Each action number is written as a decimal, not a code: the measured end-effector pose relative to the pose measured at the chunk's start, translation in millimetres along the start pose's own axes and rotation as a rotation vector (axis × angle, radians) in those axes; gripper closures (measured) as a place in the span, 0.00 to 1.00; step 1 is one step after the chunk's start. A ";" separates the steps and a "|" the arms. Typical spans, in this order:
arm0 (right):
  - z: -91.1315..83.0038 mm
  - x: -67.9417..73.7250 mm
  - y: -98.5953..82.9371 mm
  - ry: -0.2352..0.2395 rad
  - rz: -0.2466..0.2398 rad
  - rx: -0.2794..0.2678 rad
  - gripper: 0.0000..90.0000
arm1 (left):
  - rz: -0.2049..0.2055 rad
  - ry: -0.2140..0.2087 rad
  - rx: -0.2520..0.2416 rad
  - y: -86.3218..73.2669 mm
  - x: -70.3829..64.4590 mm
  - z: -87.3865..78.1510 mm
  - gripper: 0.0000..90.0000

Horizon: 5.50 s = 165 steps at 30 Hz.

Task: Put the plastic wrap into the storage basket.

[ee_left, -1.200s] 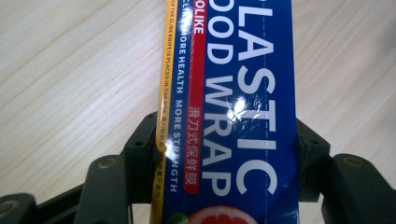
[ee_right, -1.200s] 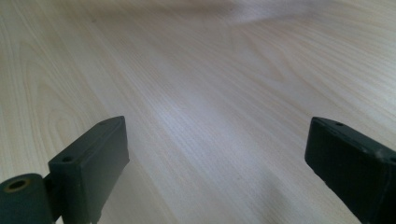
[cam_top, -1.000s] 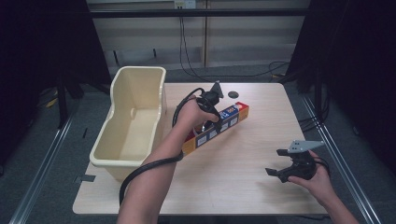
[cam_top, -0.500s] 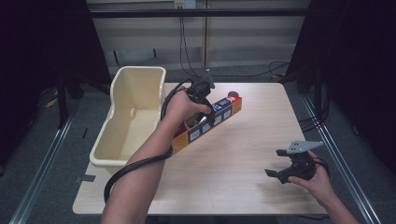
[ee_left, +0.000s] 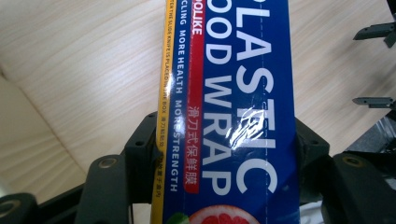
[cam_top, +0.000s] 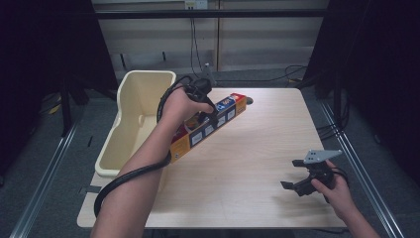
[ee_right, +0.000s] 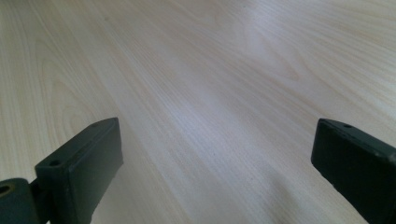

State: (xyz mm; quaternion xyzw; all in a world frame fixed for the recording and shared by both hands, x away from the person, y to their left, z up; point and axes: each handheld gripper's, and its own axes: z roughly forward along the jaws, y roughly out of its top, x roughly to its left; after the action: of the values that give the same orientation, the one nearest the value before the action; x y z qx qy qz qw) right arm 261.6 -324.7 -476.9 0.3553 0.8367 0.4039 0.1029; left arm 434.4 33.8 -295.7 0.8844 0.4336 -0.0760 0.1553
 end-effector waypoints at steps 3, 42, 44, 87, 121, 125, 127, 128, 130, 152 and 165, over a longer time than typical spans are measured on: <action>0.2 0.5 0.0 -0.003 0.002 0.003 0.02 | -0.014 0.001 -0.005 -2.5 1.7 -7.3 0.45; 2.2 3.5 0.7 -0.006 -0.022 0.013 0.02 | -0.218 0.081 -0.074 -45.9 31.6 -93.5 0.45; 2.6 4.1 0.7 -0.003 -0.019 0.018 0.02 | -0.219 0.080 -0.071 -48.1 33.5 -97.6 0.45; 7.7 4.1 4.7 0.015 -0.023 0.023 0.02 | -0.470 0.203 -0.165 -105.9 72.8 -144.1 0.45; 8.4 5.6 7.5 0.013 -0.041 0.014 0.02 | -0.570 0.219 -0.105 -115.2 89.9 -92.6 0.45; 8.3 5.6 7.5 0.013 -0.041 0.013 0.02 | -0.568 0.220 -0.101 -115.2 90.6 -90.7 0.45; 8.3 6.0 7.3 0.008 -0.042 0.017 0.02 | -0.577 0.229 -0.098 -114.8 90.1 -88.4 0.45; 8.3 6.0 7.3 0.008 -0.042 0.017 0.02 | -0.577 0.229 -0.098 -114.8 90.1 -88.4 0.45; 8.7 6.1 7.3 0.011 -0.042 0.017 0.02 | -0.574 0.221 -0.094 -114.9 90.3 -87.3 0.45; 9.4 6.4 7.4 0.014 -0.048 0.018 0.02 | -0.598 0.209 -0.063 -120.5 95.6 -65.7 0.45; 10.5 7.6 7.6 0.020 -0.051 0.023 0.03 | -0.619 0.194 -0.039 -122.6 97.5 -54.5 0.45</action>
State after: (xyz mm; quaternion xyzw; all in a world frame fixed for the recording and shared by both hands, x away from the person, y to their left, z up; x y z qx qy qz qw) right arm 264.8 -310.1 -477.1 0.3312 0.8510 0.3949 0.1008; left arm 397.1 195.4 -296.3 0.7105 0.6961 -0.0264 0.0997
